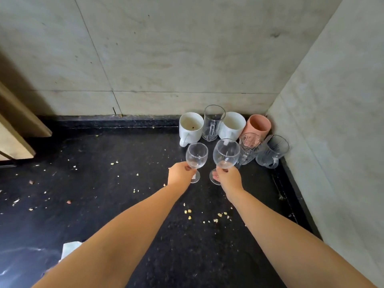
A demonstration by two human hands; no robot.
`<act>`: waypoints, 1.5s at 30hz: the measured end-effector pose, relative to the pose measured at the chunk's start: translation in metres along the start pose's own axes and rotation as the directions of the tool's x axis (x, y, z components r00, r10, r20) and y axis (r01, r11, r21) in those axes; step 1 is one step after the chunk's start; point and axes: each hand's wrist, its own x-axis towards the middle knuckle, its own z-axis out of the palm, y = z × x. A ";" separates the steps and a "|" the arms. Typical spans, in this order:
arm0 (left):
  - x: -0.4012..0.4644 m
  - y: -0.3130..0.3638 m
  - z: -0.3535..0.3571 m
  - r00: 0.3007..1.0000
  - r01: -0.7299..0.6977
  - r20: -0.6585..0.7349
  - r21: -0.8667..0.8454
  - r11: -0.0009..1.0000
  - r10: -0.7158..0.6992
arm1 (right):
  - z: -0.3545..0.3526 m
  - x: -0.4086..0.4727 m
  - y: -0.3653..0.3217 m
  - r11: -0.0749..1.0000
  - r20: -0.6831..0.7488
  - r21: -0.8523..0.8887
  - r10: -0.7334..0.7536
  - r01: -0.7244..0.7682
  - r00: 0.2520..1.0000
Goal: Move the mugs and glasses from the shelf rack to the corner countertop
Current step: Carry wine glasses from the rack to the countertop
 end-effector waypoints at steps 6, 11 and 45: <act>0.041 0.002 0.023 0.998 0.054 -0.043 -0.051 0.997 -0.056 | 0.009 0.048 -0.005 0.999 0.030 0.039 -0.020 0.019 0.999; 0.060 0.000 0.031 0.995 0.085 -0.051 -0.080 0.993 -0.090 | 0.013 0.072 -0.002 0.999 0.066 0.047 -0.016 0.013 0.998; 0.003 -0.014 -0.022 0.985 -0.118 -0.024 0.639 0.760 0.173 | 0.002 0.015 -0.009 0.405 0.492 -0.732 -0.242 0.547 0.837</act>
